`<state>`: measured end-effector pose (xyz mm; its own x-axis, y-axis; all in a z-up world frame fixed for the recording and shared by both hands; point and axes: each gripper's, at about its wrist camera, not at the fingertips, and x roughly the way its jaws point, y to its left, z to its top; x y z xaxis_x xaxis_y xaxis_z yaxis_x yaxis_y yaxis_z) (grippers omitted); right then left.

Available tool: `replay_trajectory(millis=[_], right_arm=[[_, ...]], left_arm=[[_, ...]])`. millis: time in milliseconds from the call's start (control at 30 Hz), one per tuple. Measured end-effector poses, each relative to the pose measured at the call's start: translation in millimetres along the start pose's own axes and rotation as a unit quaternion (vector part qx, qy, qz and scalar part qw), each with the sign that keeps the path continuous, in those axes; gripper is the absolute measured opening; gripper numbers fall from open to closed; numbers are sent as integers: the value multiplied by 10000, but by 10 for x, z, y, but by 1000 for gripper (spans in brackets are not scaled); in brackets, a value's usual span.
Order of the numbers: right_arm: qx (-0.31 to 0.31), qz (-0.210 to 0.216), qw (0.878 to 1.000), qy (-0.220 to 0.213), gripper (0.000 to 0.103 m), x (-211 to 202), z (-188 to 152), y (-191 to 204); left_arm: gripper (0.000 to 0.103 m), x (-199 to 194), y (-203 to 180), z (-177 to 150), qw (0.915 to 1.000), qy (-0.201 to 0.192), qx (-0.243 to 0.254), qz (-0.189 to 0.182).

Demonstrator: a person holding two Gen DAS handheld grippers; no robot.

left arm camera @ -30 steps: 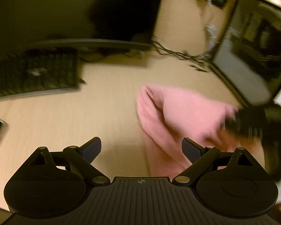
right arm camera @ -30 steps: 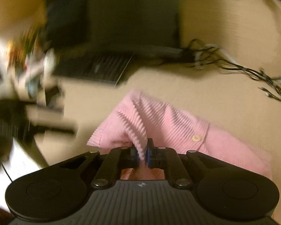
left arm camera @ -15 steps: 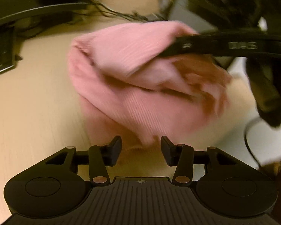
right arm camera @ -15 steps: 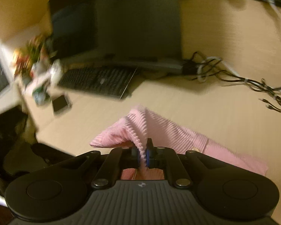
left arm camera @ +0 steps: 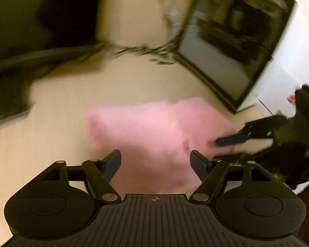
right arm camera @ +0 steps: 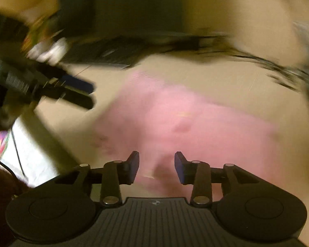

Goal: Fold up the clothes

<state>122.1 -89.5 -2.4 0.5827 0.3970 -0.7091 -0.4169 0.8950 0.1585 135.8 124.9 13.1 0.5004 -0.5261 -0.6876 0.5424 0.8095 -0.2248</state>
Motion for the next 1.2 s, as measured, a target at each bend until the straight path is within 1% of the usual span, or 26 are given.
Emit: replay_trajectory(millis=[67, 100, 167, 200, 267, 333, 367, 400, 433, 467, 500, 533, 567, 600, 667, 733, 800, 933, 1000, 1200], right_arm=[[681, -443, 9964, -251, 38, -209, -112, -317], [1020, -669, 9918, -378, 38, -305, -179, -473], [1711, -1031, 9783, -553, 38, -444, -322, -759], [1982, -1098, 9721, -610, 38, -482, -391, -861], [2433, -1213, 9597, -715, 38, -545, -551, -1023], [2680, -1298, 9516, -760, 38, -566, -678, -1087], [2784, -1298, 9484, -791, 38, -574, -727, -1105], [2892, -1274, 9452, -824, 40, -576, -777, -1124], [2998, -1249, 9419, -856, 41, -573, -823, -1139], [3099, -1220, 9387, -891, 43, -563, -859, -1148], [3204, -1187, 9352, -936, 46, -549, -888, -1158], [3307, -1155, 9314, -989, 47, -524, -914, -1156], [3383, -1122, 9284, -1049, 50, -489, -927, -1135], [3437, -1073, 9261, -1125, 55, -458, -941, -1127], [3537, -971, 9217, -1264, 57, -402, -985, -1111], [3628, -887, 9176, -1362, 57, -303, -988, -1120], [3643, -833, 9160, -1462, 57, -207, -952, -1125], [3697, -706, 9142, -1502, 54, -27, -809, -1136], [3628, -779, 9171, -1454, 49, 22, -752, -1120], [3468, -884, 9236, -1371, 42, 58, -707, -1112]], left_arm=[[89, 209, -320, 104, 9989, 18, 454, -105], [89, 350, -492, 144, 9973, 59, 707, -166], [89, 617, -772, 198, 9923, 139, 1196, -290], [89, 744, -902, 199, 9884, 186, 1463, -355], [90, 970, -1165, 136, 9779, 249, 2044, -353], [89, 1179, -1372, 56, 9642, 316, 2632, -104], [88, 1276, -1431, 38, 9595, 366, 2794, 10], [86, 1362, -1461, 32, 9578, 424, 2843, 71], [84, 1431, -1464, 42, 9587, 467, 2804, 126], [72, 1460, -1437, 73, 9615, 454, 2707, 165], [50, 1488, -1411, 104, 9641, 440, 2609, 203], [38, 1516, -1385, 135, 9667, 426, 2511, 242], [18, 1532, -1347, 174, 9705, 415, 2363, 258], [16, 1489, -1257, 250, 9791, 413, 1982, 174], [14, 1403, -1075, 400, 9917, 405, 1221, 5], [14, 1315, -911, 510, 9971, 346, 671, -125], [14, 1238, -796, 590, 9990, 284, 303, -193], [14, 1188, -708, 687, 9996, 247, 71, -136], [14, 1186, -704, 695, 9996, 246, 76, -107], [14, 1194, -701, 688, 9996, 266, 118, -37]])
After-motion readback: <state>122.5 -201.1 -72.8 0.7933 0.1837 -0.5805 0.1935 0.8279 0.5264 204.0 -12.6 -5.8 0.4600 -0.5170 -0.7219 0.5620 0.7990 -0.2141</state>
